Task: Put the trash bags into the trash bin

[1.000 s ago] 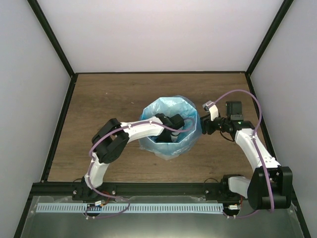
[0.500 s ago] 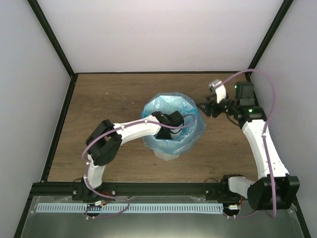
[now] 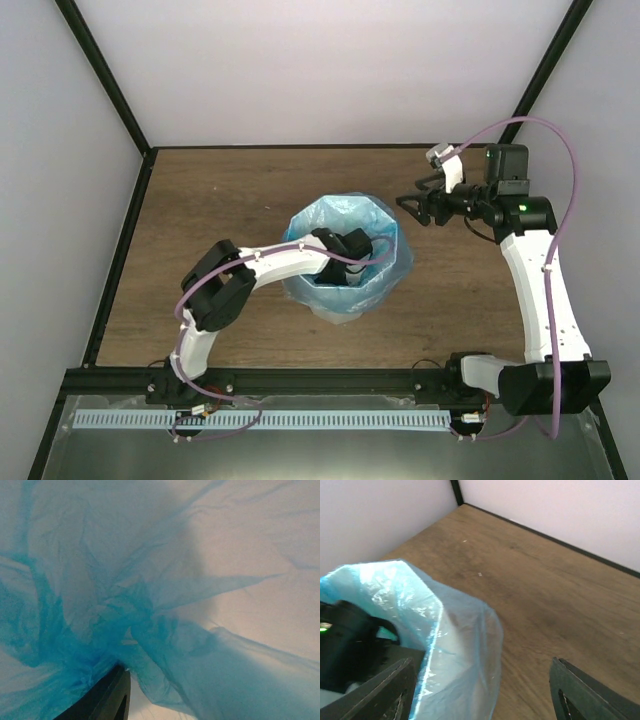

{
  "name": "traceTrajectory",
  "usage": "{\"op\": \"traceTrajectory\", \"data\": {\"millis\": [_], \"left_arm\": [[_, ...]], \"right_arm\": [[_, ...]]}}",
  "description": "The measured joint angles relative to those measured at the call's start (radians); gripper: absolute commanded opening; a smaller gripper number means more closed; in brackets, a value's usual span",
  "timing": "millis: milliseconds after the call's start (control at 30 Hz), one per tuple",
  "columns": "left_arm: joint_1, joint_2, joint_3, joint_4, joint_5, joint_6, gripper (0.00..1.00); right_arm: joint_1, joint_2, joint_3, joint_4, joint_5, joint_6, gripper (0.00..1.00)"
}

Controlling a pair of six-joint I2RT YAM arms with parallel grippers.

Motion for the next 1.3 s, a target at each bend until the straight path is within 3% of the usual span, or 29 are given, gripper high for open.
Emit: {"op": "traceTrajectory", "data": {"millis": [233, 467, 1300], "left_arm": [[-0.003, 0.029, -0.011, 0.005, -0.001, -0.004, 0.38], [-0.003, 0.032, -0.011, 0.005, 0.002, -0.005, 0.38], [-0.003, -0.012, -0.034, 0.002, 0.030, -0.007, 0.38]], "right_arm": [[0.008, 0.000, -0.007, -0.086, -0.107, -0.048, 0.76], [0.048, 0.000, -0.087, -0.119, -0.083, -0.079, 0.76], [0.060, -0.024, -0.150, -0.035, -0.071, -0.074, 0.75]]}}
